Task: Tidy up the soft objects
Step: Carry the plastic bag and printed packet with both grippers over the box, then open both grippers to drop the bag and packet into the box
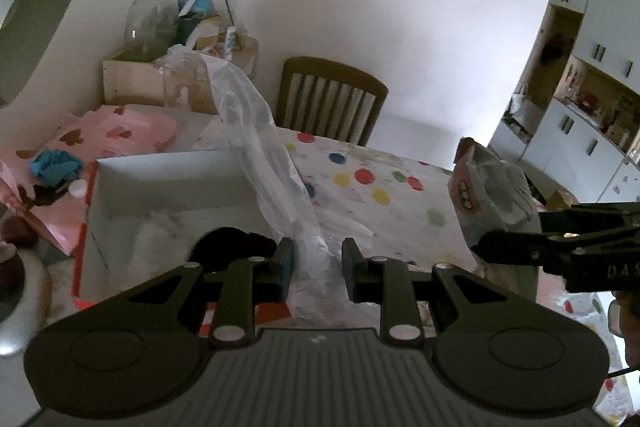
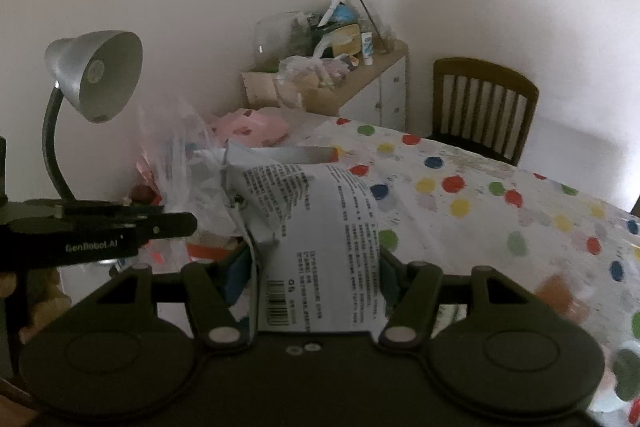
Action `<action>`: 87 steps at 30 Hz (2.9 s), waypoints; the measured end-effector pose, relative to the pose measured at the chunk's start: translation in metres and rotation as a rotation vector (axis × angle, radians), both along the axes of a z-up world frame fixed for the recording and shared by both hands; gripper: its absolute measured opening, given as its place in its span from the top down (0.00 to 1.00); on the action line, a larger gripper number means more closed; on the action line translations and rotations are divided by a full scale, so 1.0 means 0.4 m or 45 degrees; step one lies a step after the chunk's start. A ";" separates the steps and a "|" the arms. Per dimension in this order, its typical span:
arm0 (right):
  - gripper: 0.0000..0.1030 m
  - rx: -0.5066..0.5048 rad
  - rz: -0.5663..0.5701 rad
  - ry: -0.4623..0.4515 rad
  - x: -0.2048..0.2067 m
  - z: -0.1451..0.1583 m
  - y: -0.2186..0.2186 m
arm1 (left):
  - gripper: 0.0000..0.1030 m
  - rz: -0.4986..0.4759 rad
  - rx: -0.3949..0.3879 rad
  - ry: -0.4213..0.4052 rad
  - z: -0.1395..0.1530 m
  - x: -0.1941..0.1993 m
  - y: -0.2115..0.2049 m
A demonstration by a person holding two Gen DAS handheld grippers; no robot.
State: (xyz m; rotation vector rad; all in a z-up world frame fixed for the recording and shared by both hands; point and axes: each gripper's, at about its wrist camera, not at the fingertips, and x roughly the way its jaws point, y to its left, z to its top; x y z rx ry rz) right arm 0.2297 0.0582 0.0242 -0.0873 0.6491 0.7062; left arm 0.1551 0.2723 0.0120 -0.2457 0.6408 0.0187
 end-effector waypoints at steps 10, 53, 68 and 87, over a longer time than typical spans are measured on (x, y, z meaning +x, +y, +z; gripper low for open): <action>0.39 -0.007 0.035 0.037 0.093 -0.013 0.174 | 0.76 0.065 0.037 0.036 -0.028 0.072 0.141; 0.39 -0.411 0.030 0.157 0.341 -0.312 0.619 | 0.76 -0.077 0.210 0.429 -0.288 0.244 0.305; 0.30 -0.485 0.037 0.206 0.343 -0.336 0.630 | 0.75 -0.078 0.166 0.492 -0.306 0.247 0.307; 0.23 -0.342 0.026 0.145 0.286 -0.238 0.570 | 0.34 -0.067 0.152 0.402 -0.249 0.199 0.272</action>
